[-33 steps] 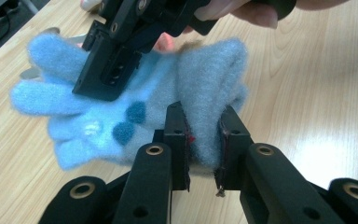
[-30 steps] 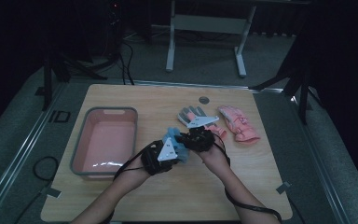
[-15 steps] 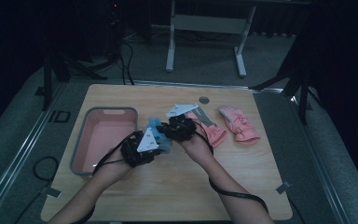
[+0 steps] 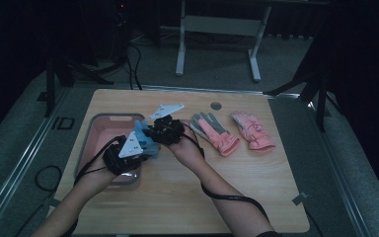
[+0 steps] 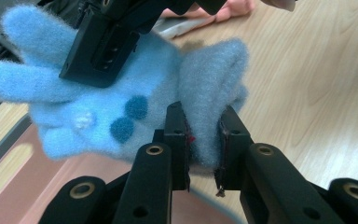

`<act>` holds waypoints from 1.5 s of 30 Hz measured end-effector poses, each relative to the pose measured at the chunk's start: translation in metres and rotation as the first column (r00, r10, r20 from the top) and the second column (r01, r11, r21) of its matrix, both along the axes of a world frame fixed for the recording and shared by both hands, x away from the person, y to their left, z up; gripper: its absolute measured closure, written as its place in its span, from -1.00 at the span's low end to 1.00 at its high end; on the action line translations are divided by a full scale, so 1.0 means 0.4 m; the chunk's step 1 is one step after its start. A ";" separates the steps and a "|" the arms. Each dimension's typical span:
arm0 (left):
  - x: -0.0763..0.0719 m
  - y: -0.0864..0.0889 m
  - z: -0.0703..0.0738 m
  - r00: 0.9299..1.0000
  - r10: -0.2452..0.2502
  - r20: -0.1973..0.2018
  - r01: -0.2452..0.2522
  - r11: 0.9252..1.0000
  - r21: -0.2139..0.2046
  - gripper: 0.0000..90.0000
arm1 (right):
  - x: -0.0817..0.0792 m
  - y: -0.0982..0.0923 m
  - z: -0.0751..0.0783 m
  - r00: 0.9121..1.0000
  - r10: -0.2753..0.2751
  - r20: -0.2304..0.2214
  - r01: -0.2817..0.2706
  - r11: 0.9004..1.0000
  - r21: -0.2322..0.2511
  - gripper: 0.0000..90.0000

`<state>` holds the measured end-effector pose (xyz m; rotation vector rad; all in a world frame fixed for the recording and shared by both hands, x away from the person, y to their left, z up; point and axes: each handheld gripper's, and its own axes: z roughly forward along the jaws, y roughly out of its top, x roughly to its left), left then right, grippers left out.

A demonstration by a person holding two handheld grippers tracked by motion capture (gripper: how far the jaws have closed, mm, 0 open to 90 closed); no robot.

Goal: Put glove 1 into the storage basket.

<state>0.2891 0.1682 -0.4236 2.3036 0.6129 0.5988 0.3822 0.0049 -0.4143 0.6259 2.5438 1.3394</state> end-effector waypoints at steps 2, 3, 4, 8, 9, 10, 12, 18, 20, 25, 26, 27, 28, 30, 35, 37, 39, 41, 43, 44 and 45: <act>-0.002 0.016 -0.002 1.000 0.014 0.000 -0.014 1.000 0.007 0.74 | 0.001 0.024 0.000 1.000 0.011 -0.005 -0.011 1.000 0.002 0.82; -0.004 0.024 -0.003 1.000 0.020 -0.004 -0.020 1.000 0.003 0.74 | 0.001 0.036 0.000 1.000 0.016 0.000 -0.016 1.000 -0.001 0.82; -0.005 0.033 -0.004 1.000 0.026 -0.006 -0.026 1.000 0.004 0.74 | 0.000 0.048 -0.001 1.000 0.022 -0.002 -0.022 1.000 -0.001 0.82; -0.011 0.068 -0.010 0.998 0.055 -0.009 -0.055 0.998 0.008 0.74 | 0.002 0.094 -0.006 0.999 0.040 -0.010 -0.040 0.999 0.006 0.82; -0.012 0.077 -0.011 0.998 0.062 -0.007 -0.062 0.998 0.016 0.74 | 0.004 0.102 -0.008 0.999 0.044 -0.014 -0.044 0.999 0.009 0.82; -0.014 0.086 -0.012 0.998 0.066 -0.006 -0.066 0.998 0.022 0.74 | 0.005 0.112 -0.010 0.999 0.047 -0.019 -0.047 0.999 0.014 0.82; -0.016 0.103 -0.015 0.997 0.078 -0.012 -0.078 0.996 0.032 0.74 | 0.007 0.133 -0.014 0.998 0.058 -0.026 -0.058 0.998 0.017 0.82; -0.026 0.145 -0.025 0.994 0.108 -0.020 -0.107 0.993 0.051 0.74 | 0.003 0.188 -0.027 0.996 0.083 -0.029 -0.083 0.996 0.017 0.82; -0.028 0.158 -0.031 0.992 0.120 -0.025 -0.118 0.992 0.053 0.74 | 0.004 0.203 -0.033 0.996 0.088 -0.033 -0.087 0.996 0.013 0.82; -0.027 0.176 -0.051 0.990 0.135 -0.046 -0.133 0.990 0.050 0.74 | 0.007 0.227 -0.052 0.995 0.091 -0.052 -0.090 0.996 0.013 0.82; -0.025 0.176 -0.055 0.990 0.135 -0.049 -0.133 0.990 0.057 0.74 | 0.008 0.229 -0.058 0.994 0.093 -0.051 -0.092 0.996 0.010 0.81; -0.023 0.176 -0.060 0.990 0.134 -0.052 -0.131 0.990 0.059 0.74 | 0.008 0.230 -0.063 0.994 0.092 -0.053 -0.092 0.996 0.008 0.82; -0.021 0.175 -0.065 0.989 0.134 -0.063 -0.131 0.990 0.054 0.74 | 0.009 0.231 -0.068 0.994 0.090 -0.057 -0.090 0.996 0.003 0.82; -0.019 0.175 -0.070 0.989 0.135 -0.064 -0.131 0.990 0.054 0.74 | 0.013 0.230 -0.077 0.994 0.087 -0.065 -0.087 0.996 -0.004 0.82; -0.006 0.170 -0.096 0.987 0.132 -0.086 -0.129 0.991 0.041 0.74 | 0.027 0.222 -0.106 0.992 0.075 -0.098 -0.076 0.997 -0.010 0.81; 0.000 0.163 -0.115 0.985 0.134 -0.105 -0.130 0.991 0.045 0.74 | 0.031 0.220 -0.123 0.991 0.068 -0.113 -0.071 0.997 -0.019 0.82; 0.005 0.159 -0.126 0.984 0.131 -0.120 -0.126 0.991 0.052 0.74 | 0.033 0.219 -0.135 0.991 0.062 -0.117 -0.066 0.997 -0.033 0.81; 0.008 0.157 -0.131 0.984 0.131 -0.123 -0.125 0.990 0.057 0.74 | 0.035 0.220 -0.142 0.990 0.061 -0.123 -0.066 0.997 -0.040 0.81; 0.016 0.153 -0.141 0.980 0.139 -0.143 -0.128 0.988 0.081 0.74 | 0.040 0.219 -0.161 0.990 0.054 -0.133 -0.062 0.996 -0.059 0.81; 0.016 0.153 -0.141 0.980 0.139 -0.143 -0.128 0.988 0.081 0.74 | 0.040 0.219 -0.161 0.990 0.054 -0.133 -0.062 0.996 -0.059 0.81; 0.021 0.152 -0.142 0.977 0.142 -0.161 -0.128 0.987 0.094 0.74 | 0.044 0.217 -0.172 0.989 0.047 -0.142 -0.058 0.996 -0.071 0.81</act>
